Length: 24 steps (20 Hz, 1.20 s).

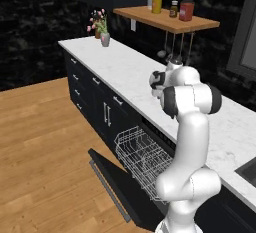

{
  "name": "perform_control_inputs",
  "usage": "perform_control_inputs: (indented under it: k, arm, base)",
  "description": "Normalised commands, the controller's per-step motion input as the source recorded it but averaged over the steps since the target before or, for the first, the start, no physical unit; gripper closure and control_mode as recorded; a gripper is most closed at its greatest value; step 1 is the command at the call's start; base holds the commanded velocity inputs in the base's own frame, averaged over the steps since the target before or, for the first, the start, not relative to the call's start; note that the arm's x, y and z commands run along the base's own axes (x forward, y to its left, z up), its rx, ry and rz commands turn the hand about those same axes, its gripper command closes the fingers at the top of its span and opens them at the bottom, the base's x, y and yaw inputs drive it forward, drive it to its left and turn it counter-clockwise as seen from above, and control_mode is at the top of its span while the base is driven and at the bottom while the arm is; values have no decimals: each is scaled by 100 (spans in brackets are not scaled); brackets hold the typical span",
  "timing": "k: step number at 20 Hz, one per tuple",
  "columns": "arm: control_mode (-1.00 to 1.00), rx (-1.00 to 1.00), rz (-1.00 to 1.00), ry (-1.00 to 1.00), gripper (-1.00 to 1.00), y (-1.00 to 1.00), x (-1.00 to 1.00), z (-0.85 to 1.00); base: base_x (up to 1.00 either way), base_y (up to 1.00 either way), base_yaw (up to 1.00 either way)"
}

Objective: Pick up the cup and bowl from the counter, place them in the dishwasher, and close the dishwasher door.

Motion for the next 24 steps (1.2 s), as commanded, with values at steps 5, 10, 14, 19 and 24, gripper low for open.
perform_control_inputs:
  k: [5, 10, 14, 19, 24]
  arm:
    - [-100, 0, 0, 0, -100, -6, 16, -25]
    - [-100, 0, 2, -3, -100, -1, 28, -17]
    - [-100, 0, 7, -3, -100, -9, 10, -26]
    - [-100, 0, 5, 0, 100, 0, 0, -39]
    - [-100, 0, 5, 1, 100, 5, 0, -4]
  base:
    - [0, 0, 0]
    - [0, 0, 0]
    - [0, 0, 0]
    - [0, 0, 0]
    - [0, 0, 0]
